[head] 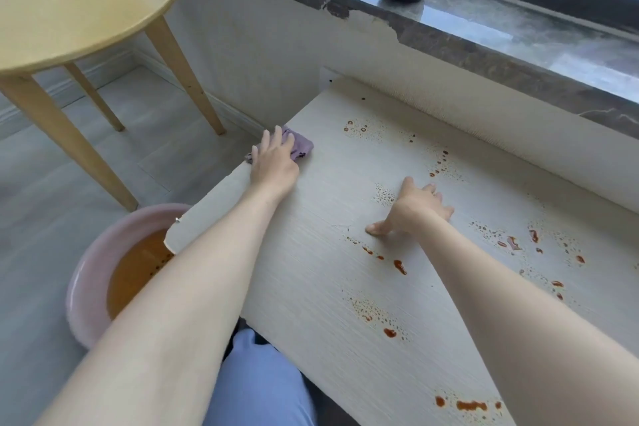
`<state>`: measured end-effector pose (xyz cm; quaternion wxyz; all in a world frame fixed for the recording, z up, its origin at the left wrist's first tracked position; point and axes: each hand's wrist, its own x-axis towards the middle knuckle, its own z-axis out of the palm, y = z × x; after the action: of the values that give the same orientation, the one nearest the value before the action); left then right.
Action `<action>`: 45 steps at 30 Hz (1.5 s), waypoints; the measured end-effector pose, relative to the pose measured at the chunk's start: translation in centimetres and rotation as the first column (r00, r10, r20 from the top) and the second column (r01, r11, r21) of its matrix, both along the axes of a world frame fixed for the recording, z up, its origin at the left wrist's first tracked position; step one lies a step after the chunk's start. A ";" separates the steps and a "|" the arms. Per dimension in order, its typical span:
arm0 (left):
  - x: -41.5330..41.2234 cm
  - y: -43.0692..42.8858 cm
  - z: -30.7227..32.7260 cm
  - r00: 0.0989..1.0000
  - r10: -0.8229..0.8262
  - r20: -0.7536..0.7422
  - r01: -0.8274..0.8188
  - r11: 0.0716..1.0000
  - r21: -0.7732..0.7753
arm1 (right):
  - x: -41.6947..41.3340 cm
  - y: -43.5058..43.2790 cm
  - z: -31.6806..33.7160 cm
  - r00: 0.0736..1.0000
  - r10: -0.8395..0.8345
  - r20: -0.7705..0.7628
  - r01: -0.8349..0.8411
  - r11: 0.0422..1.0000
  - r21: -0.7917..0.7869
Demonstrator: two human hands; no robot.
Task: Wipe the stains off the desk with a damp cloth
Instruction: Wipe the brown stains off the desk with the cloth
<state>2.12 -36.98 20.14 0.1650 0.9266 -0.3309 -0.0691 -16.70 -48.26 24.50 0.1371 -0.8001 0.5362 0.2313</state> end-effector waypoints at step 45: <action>-4.9 -1.4 0.0 0.980 -0.199 -0.017 0.198 0.980 -0.020 | 0.4 0.3 0.6 0.998 0.012 -0.067 -0.011 1.000 0.019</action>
<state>-2.83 -38.42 20.13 0.1690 0.8867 -0.4206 -0.0910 -16.27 -47.93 25.11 0.1251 -0.7935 0.5339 0.2638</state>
